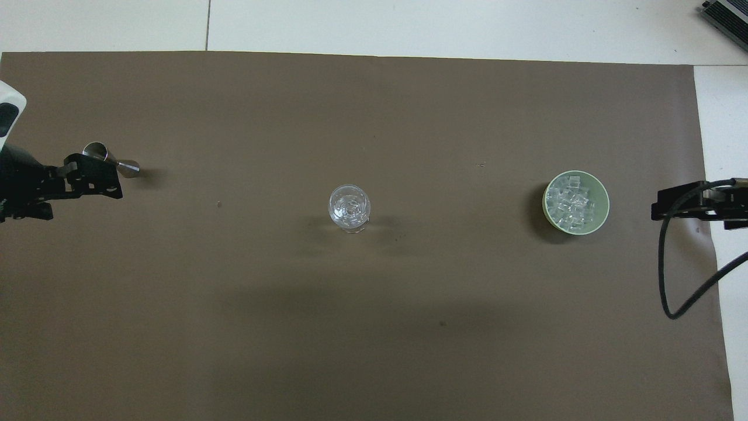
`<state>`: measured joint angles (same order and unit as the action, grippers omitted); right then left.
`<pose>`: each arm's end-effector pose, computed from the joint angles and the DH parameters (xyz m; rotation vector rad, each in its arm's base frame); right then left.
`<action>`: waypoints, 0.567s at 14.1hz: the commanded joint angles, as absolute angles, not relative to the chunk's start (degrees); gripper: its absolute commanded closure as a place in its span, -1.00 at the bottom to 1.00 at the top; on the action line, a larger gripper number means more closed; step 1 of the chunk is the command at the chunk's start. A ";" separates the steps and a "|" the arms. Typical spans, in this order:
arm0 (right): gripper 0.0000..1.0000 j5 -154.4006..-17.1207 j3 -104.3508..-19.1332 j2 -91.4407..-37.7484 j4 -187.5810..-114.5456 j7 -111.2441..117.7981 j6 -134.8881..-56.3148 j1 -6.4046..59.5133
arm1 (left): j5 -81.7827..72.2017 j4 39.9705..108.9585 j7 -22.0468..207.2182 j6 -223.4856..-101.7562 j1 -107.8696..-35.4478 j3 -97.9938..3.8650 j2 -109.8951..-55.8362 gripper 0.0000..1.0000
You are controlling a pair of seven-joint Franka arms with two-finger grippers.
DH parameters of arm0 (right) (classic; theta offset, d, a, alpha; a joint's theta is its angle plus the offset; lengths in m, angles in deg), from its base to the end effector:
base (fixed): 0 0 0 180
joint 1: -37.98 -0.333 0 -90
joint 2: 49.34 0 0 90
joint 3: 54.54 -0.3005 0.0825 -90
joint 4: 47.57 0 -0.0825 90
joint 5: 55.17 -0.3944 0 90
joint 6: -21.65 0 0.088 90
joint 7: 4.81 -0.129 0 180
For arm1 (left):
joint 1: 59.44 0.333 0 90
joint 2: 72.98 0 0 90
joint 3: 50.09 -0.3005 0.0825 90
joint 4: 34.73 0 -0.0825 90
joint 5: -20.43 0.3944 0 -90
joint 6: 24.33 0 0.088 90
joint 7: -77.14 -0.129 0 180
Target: Pour wine and add ice with both arms
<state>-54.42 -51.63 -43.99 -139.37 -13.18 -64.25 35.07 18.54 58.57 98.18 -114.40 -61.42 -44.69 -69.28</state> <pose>0.5294 -0.0030 0.6167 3.1241 -0.2296 -0.0142 0.5406 -0.0758 0.5951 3.0914 0.3704 0.0017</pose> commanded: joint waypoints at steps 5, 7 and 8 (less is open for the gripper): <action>-1.00 -55.52 -51.29 -42.66 -140.83 -12.19 -64.14 34.90 | 19.03 56.76 94.65 -112.31 -59.09 -42.80 -70.26 -1.00; -1.00 -55.52 -51.29 -42.66 -140.83 -12.19 -64.14 34.90 | 18.94 56.76 89.47 -112.22 -58.83 -42.80 -70.26 -1.00; -1.00 -55.52 -51.29 -42.66 -140.83 -12.19 -64.14 34.90 | 18.77 56.76 88.84 -112.04 -58.74 -42.71 -70.26 -1.00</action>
<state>-54.42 -51.63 -43.99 -139.37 -13.18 -64.25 35.07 18.54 58.52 91.93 -114.13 -60.07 -43.63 -69.61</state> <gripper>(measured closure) 0.000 0.000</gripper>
